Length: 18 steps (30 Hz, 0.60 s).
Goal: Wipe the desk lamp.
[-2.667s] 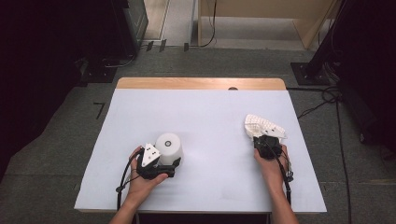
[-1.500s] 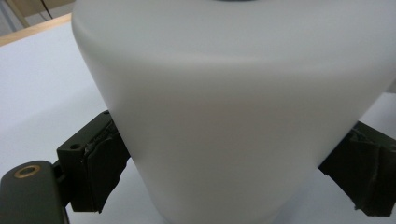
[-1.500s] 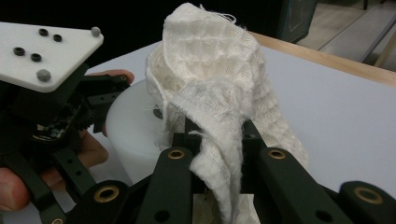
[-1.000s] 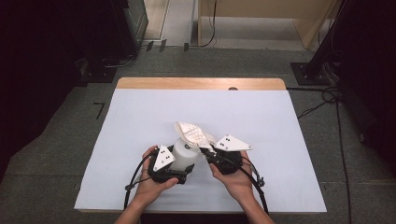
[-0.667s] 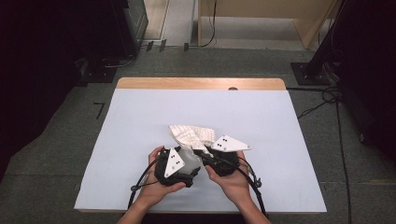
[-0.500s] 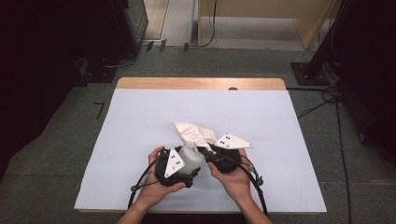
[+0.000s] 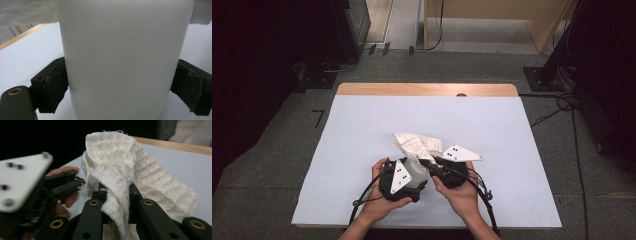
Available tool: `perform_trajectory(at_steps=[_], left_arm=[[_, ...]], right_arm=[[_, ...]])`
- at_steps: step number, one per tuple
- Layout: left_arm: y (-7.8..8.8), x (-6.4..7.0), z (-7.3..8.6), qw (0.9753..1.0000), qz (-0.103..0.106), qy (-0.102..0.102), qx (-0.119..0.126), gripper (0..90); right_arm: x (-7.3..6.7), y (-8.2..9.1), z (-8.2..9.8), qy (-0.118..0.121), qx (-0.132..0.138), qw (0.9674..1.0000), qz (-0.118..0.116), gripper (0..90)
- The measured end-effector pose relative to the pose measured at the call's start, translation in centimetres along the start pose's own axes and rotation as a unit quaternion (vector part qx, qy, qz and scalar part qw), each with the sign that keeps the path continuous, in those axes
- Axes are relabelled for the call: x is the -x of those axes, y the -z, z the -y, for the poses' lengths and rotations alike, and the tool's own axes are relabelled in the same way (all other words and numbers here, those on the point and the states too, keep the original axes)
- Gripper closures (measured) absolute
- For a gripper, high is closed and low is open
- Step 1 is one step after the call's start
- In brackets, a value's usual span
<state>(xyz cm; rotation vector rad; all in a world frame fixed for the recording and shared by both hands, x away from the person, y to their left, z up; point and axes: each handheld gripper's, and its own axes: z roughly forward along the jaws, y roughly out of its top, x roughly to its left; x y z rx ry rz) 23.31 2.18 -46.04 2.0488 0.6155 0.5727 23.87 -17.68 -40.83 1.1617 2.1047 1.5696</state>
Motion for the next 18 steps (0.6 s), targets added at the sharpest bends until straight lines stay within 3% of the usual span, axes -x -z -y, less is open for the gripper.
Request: perform_trajectory(at_steps=[2,5,8,11,14,16,18], left_arm=[[0.0,-0.3,0.0,0.9999,0.003,0.011,-0.002,8.5],[0.0,-0.5,0.1,0.9997,0.005,0.025,0.003,8.5],[0.0,-0.2,0.2,0.9998,0.002,0.016,0.008,8.5],[0.0,0.2,0.2,0.9999,0.003,-0.002,0.011,8.5],[0.0,0.3,0.2,0.9999,0.002,-0.003,0.011,8.5],[0.0,0.0,0.3,0.9999,0.004,0.002,0.013,8.5],[-0.1,-0.2,0.3,0.9999,0.005,0.01,0.013,8.5]], right_arm=[[0.8,0.1,0.2,-0.008,-0.004,0.9999,0.014,79.9],[0.7,0.4,0.2,-0.017,-0.004,0.9998,-0.004,80.0],[-0.7,0.4,0.0,-0.013,0.006,0.9992,-0.039,80.0],[-1.6,0.1,-0.1,-0.01,0.01,0.9986,-0.05,79.8],[-1.0,-0.1,0.1,-0.012,0.015,0.9993,-0.033,79.8],[0.0,-0.1,0.3,-0.02,0.01,0.9997,-0.006,79.8],[0.6,0.1,0.4,-0.03,0.009,0.9995,0.0,79.9]])
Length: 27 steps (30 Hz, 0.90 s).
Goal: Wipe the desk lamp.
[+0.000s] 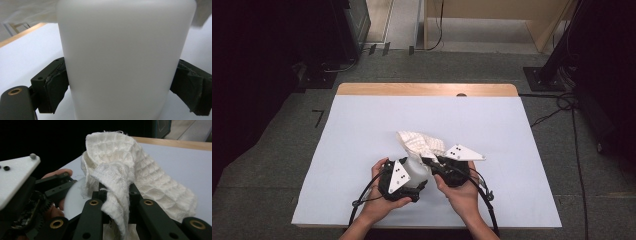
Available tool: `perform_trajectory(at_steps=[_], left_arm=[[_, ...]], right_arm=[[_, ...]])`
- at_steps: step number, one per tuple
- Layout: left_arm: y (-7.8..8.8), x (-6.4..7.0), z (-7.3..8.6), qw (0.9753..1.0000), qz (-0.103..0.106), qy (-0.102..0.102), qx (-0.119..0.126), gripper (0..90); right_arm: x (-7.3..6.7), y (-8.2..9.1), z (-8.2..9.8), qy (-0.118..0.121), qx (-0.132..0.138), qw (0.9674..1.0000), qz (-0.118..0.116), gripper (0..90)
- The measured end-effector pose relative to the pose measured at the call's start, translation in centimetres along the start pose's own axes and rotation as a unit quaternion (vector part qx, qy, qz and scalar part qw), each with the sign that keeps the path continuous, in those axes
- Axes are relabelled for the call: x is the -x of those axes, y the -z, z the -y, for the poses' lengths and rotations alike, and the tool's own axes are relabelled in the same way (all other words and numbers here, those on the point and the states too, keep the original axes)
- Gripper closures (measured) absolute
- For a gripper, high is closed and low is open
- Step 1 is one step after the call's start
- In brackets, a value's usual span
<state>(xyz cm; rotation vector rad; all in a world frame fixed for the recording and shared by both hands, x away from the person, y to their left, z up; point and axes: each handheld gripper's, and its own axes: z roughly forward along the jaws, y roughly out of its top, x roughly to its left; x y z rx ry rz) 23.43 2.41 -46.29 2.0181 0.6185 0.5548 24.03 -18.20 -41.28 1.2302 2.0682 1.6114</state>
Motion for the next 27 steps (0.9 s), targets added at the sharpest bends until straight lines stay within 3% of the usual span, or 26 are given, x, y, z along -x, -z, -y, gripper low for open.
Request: perform_trajectory(at_steps=[2,5,7,9,11,14,18,21,25,27], left_arm=[[-0.1,-0.1,0.0,1.0,-0.007,0.002,-0.001,8.5],[-0.2,0.1,0.0,1.0,-0.001,-0.001,0.003,8.5],[-0.2,0.2,0.1,1.0,-0.002,-0.008,0.002,8.5],[-0.4,0.1,0.2,1.0,-0.005,-0.007,-0.001,8.5],[-0.4,-0.2,0.2,1.0,-0.001,0.005,0.002,8.5],[-0.4,-0.8,0.2,0.9996,-0.019,0.017,0.012,8.5],[0.2,-3.0,0.6,0.9953,-0.038,0.074,0.049,8.4],[0.0,-4.0,1.4,0.9942,-0.045,0.091,0.036,8.4],[0.0,-4.6,2.1,0.9934,-0.041,0.103,0.027,8.3],[0.1,-4.8,2.2,0.9942,-0.039,0.097,0.025,7.9]], right_arm=[[-0.2,0.2,-0.1,0.001,-0.001,0.9999,-0.016,79.8],[-1.6,0.0,-0.3,0.011,-0.005,0.9978,-0.065,79.4],[-2.0,-0.2,-0.3,0.011,-0.009,0.9973,-0.072,79.4],[-1.5,-0.4,-0.2,0.015,-0.016,0.9985,-0.049,79.5],[-0.3,-0.2,-0.1,0.003,-0.009,0.9993,-0.036,79.6],[1.0,0.5,-0.5,0.004,-0.006,0.9998,0.017,79.3],[2.8,1.1,-0.4,-0.006,0.005,0.9991,0.041,78.7],[4.1,0.6,0.3,-0.007,-0.018,0.9983,0.056,77.8],[6.0,-0.9,2.2,-0.013,-0.079,0.9937,0.079,70.6],[6.9,-1.7,3.1,0.001,-0.119,0.9857,0.119,58.1]])
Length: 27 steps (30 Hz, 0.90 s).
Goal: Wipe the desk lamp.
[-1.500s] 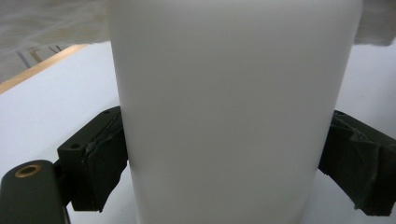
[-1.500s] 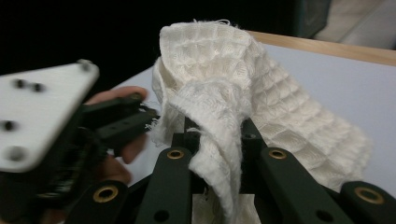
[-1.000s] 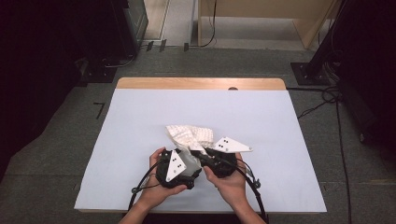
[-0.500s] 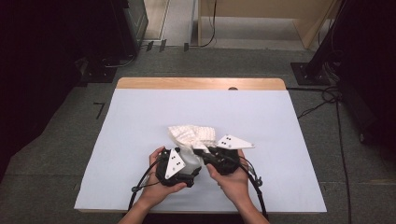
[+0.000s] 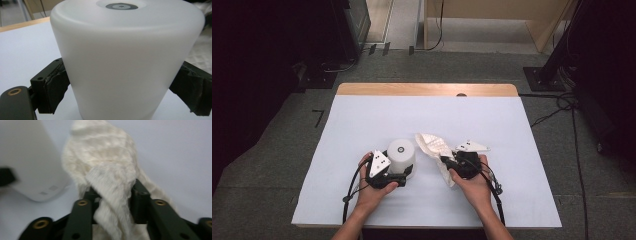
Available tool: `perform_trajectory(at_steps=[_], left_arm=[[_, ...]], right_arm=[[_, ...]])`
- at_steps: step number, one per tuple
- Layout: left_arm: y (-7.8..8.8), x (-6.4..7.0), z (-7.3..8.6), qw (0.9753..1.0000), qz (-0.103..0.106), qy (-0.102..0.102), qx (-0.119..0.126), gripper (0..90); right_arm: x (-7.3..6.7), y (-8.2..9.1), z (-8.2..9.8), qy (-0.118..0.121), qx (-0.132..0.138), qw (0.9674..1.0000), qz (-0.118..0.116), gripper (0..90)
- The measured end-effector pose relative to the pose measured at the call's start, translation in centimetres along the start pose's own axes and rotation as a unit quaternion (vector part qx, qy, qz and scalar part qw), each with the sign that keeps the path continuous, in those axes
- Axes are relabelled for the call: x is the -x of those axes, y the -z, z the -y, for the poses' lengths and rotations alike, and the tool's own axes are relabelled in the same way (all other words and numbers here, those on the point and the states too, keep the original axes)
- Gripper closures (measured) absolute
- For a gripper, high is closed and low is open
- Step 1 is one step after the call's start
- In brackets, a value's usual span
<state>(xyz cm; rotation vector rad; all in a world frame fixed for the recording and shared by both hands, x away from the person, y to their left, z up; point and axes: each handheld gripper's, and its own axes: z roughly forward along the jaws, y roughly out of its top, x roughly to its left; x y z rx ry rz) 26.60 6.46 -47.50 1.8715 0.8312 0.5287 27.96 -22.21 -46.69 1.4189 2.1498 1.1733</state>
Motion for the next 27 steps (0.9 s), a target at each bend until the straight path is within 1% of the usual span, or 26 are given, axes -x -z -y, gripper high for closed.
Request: perform_trajectory(at_steps=[1,2,3,5,7,8,9,11,12,13,14,16,18,19,20,21,23,24,26,27], left_arm=[[0.3,-0.1,0.0,1.0,0.001,-0.006,0.005,7.4],[0.5,-0.1,0.0,0.9999,0.004,-0.006,0.009,7.0],[0.8,-0.2,-0.1,0.9998,0.008,-0.004,0.015,6.8],[1.2,-0.4,-0.3,0.9996,0.015,0.0,0.023,3.8],[1.3,-0.3,-0.4,0.9995,0.013,0.0,0.028,3.6],[1.4,-0.3,-0.6,0.9995,0.012,0.0,0.03,3.7],[1.4,-0.3,-0.7,0.9995,0.011,0.001,0.03,3.7],[1.3,-0.2,-0.8,0.9996,0.009,0.003,0.027,3.7],[1.2,-0.1,-0.8,0.9996,0.009,0.005,0.025,3.7],[1.1,0.0,-0.8,0.9997,0.008,0.004,0.021,3.7],[1.0,0.1,-0.8,0.9998,0.003,0.006,0.017,3.8],[0.9,0.1,-0.8,0.9999,0.006,0.007,0.013,5.6],[0.8,0.2,-0.7,0.9999,0.005,0.004,0.01,7.6],[0.8,0.2,-0.7,0.9999,0.005,0.001,0.009,8.1],[0.8,0.1,-0.7,0.9999,0.007,0.001,0.009,8.4],[0.9,0.1,-0.7,0.9999,0.009,0.002,0.009,8.5],[0.9,0.1,-0.7,0.9999,0.009,0.0,0.008,8.6],[0.9,0.1,-0.7,0.9999,0.009,-0.002,0.008,8.6],[0.9,0.0,-0.7,0.9999,0.011,0.001,0.01,8.7],[0.9,-0.1,-0.7,0.9999,0.012,0.0,0.01,8.7]], right_arm=[[0.2,-0.3,0.1,-0.002,-0.016,0.9998,0.009,52.3],[0.5,-0.6,0.3,-0.006,-0.036,0.9992,0.017,46.0],[0.6,-0.6,0.2,-0.009,-0.04,0.9989,0.02,43.0],[0.6,-0.1,0.0,-0.01,-0.031,0.9992,0.022,37.6],[0.4,0.6,-0.5,-0.001,-0.009,0.9998,0.019,33.1],[0.3,0.8,-0.7,-0.001,-0.002,0.9998,0.018,31.9],[0.0,1.0,-0.9,0.004,0.013,0.9998,0.015,30.4],[-0.8,1.0,-1.1,0.01,0.026,0.9995,0.012,27.9],[-1.1,0.7,-1.1,0.013,0.029,0.9995,0.005,27.2],[-1.6,0.3,-1.1,0.014,0.029,0.9995,-0.001,23.9],[-2.0,-0.1,-1.1,0.017,0.025,0.9995,0.002,21.7],[-2.4,-1.3,-0.8,0.023,0.005,0.9994,0.026,22.1],[-2.3,-2.4,-0.4,0.012,-0.02,0.9987,0.045,23.6],[-2.1,-2.7,-0.3,0.011,-0.029,0.9983,0.05,24.7],[-1.9,-3.1,0.0,0.01,-0.043,0.9969,0.065,26.3],[-1.8,-3.3,0.2,0.007,-0.051,0.9964,0.068,30.5],[-1.5,-3.5,0.5,0.007,-0.059,0.9967,0.056,38.4],[-1.5,-3.4,0.6,0.008,-0.056,0.9969,0.055,45.5],[-1.3,-3.1,0.6,0.01,-0.054,0.9977,0.041,66.7],[-1.0,-3.0,0.6,0.003,-0.05,0.9985,0.023,73.6]])
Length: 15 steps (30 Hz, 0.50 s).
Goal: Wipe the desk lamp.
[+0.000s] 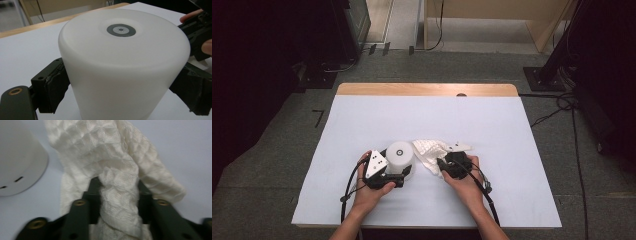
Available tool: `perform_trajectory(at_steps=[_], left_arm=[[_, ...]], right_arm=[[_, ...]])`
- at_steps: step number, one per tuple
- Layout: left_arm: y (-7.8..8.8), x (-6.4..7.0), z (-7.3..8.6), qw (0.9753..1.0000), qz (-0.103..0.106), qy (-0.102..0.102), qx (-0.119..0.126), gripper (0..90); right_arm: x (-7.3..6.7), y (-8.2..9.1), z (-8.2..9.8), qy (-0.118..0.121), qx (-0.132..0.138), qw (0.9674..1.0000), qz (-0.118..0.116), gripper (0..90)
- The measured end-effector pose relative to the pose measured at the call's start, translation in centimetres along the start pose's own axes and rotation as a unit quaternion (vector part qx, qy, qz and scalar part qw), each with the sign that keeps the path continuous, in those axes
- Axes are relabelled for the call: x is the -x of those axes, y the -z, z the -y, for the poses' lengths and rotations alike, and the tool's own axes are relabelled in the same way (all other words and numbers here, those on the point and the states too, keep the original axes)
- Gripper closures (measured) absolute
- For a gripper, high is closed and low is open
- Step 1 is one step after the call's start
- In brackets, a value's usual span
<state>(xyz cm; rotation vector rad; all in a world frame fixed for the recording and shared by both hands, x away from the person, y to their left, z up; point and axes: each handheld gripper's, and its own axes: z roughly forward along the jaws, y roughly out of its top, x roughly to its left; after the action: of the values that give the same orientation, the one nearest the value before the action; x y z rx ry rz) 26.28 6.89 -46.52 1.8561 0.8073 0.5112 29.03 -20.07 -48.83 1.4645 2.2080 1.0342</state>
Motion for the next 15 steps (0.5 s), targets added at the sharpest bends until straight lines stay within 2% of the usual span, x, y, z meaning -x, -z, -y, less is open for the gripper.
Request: perform_trajectory(at_steps=[3,5,6,8,9,12,15], left_arm=[[0.0,-0.3,0.0,0.9999,0.006,0.012,0.004,8.7],[0.1,-0.6,0.0,0.9995,0.017,0.027,0.008,8.8],[0.1,-0.7,0.0,0.9991,0.022,0.034,0.011,8.8],[0.2,-0.8,-0.1,0.9985,0.03,0.044,0.015,8.8],[0.2,-0.8,-0.1,0.998,0.036,0.049,0.017,8.8],[0.2,-0.7,-0.1,0.9975,0.048,0.05,0.017,8.8],[0.2,-0.4,-0.1,0.9979,0.045,0.042,0.018,8.8]], right_arm=[[-0.3,0.3,0.2,0.014,0.013,0.9998,-0.011,78.7],[-1.2,0.7,0.1,0.035,0.026,0.9984,-0.037,79.2],[-2.0,0.8,0.0,0.05,0.03,0.9968,-0.055,79.3],[-3.1,1.0,-0.1,0.063,0.037,0.9931,-0.091,79.6],[-3.6,1.1,-0.1,0.071,0.041,0.9914,-0.102,79.6],[-4.7,1.9,-0.4,0.08,0.067,0.9846,-0.14,79.9],[-5.5,2.9,-0.7,0.091,0.097,0.9812,-0.14,79.9]])
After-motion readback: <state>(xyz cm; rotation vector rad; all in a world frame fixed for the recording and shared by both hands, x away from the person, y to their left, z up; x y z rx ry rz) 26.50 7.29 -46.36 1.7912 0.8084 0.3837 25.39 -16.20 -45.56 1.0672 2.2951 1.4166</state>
